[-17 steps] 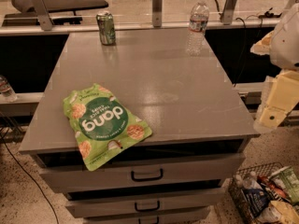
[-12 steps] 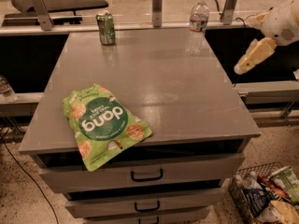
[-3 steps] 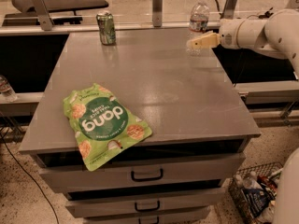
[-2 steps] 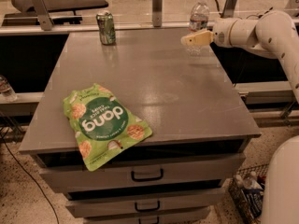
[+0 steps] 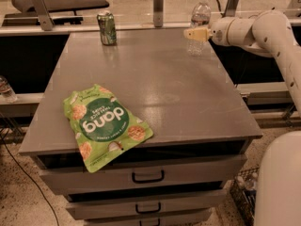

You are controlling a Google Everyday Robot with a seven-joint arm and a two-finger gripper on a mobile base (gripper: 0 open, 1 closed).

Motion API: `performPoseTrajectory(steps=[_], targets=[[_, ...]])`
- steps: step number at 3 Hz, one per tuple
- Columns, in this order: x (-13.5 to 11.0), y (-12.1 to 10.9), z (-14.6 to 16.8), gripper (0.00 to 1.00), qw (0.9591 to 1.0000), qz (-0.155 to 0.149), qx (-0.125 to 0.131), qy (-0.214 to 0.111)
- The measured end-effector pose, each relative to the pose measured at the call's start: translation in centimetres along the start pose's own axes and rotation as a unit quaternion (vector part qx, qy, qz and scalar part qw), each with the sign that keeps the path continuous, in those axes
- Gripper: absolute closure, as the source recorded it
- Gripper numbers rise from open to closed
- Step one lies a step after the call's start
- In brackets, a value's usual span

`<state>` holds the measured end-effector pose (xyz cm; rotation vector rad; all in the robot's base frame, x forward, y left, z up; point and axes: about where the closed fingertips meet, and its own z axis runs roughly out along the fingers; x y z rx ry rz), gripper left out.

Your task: Move water bottle near green rice chip bag

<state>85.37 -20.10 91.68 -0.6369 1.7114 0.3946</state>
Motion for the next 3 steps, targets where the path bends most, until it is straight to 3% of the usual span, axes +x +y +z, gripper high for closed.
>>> performPoseTrajectory(steps=[2, 3], targets=[[-2.3, -0.1, -4.2, 0.85, 0.9997, -0.017, 0.003, -0.014], [-4.6, 1.2, -8.3, 1.00, 0.9996, -0.025, -0.005, -0.011]])
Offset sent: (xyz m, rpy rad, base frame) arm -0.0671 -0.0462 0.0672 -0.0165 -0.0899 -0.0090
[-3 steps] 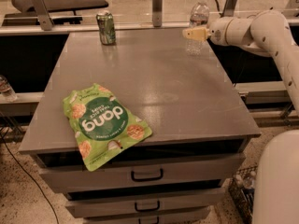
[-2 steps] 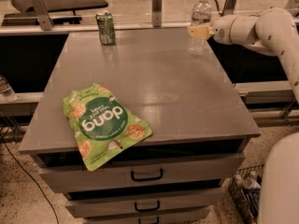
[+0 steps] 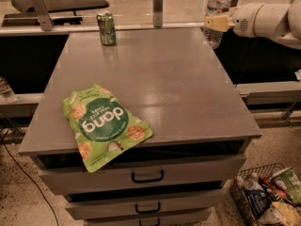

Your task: Move water bottle near green rice chip bag

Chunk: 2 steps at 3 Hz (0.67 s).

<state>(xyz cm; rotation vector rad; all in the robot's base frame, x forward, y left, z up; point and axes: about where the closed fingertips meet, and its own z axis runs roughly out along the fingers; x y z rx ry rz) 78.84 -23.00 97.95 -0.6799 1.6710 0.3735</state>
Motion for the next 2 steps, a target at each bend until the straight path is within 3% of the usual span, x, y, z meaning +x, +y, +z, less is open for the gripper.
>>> performPoseTrajectory(steps=[1, 2], targets=[[-0.8, 0.5, -0.7, 1.00, 1.0000, -0.005, -0.005, 0.001], [-0.4, 2.6, -0.1, 1.00, 0.9992, -0.003, -0.040, 0.003]])
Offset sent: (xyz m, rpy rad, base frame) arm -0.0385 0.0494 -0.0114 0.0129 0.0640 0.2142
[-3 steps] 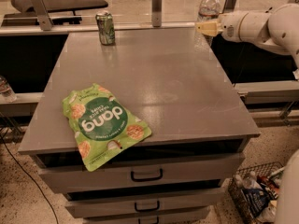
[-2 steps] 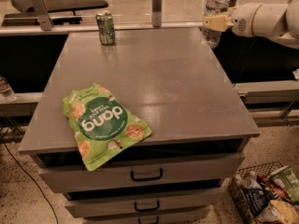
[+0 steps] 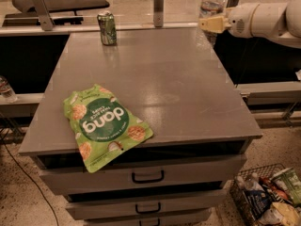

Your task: Move water bottle near green rice chip bag

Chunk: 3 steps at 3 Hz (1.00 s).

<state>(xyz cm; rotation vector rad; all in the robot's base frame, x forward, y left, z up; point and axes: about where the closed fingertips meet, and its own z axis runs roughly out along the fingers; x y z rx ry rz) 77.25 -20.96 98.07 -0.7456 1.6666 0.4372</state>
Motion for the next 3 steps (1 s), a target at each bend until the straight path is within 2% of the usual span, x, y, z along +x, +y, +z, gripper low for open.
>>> performPoseTrajectory(steps=[1, 2, 3], targets=[[-0.2, 4.4, -0.8, 1.00, 0.9985, 0.000, -0.054, -0.010], [-0.1, 12.5, -1.7, 1.00, 0.9900, 0.010, -0.138, -0.028], [-0.1, 20.0, -2.2, 1.00, 0.9758, 0.019, -0.213, -0.046]])
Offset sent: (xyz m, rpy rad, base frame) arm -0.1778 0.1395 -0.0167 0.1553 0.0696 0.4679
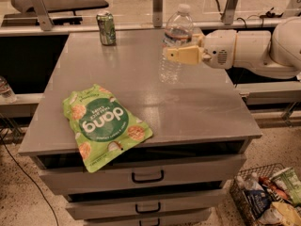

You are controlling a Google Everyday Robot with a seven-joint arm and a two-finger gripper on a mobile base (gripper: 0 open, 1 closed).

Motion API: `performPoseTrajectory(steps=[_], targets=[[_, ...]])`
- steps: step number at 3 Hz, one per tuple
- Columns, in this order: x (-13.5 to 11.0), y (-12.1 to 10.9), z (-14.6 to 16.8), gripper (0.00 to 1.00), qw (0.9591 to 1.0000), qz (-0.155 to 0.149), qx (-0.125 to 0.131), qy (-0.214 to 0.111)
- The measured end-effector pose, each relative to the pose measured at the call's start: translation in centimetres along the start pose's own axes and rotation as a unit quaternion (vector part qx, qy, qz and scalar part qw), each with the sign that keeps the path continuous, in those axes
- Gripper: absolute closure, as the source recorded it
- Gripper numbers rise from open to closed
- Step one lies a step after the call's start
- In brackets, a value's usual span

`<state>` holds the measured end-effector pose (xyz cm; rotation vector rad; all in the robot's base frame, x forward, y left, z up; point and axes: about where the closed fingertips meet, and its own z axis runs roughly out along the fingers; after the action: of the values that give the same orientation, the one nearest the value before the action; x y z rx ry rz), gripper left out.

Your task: Move water bottle near green rice chip bag

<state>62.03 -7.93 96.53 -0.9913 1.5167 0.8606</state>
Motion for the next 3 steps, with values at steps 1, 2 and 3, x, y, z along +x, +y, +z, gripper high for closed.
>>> performPoseTrajectory(steps=[1, 2, 3], targets=[[-0.3, 5.7, 3.4, 1.00, 0.9966, -0.002, -0.079, -0.022], [0.0, 9.4, 6.3, 1.00, 0.9895, -0.016, -0.140, -0.032], [1.3, 11.1, 9.0, 0.76, 0.9822, -0.048, -0.179, -0.032]])
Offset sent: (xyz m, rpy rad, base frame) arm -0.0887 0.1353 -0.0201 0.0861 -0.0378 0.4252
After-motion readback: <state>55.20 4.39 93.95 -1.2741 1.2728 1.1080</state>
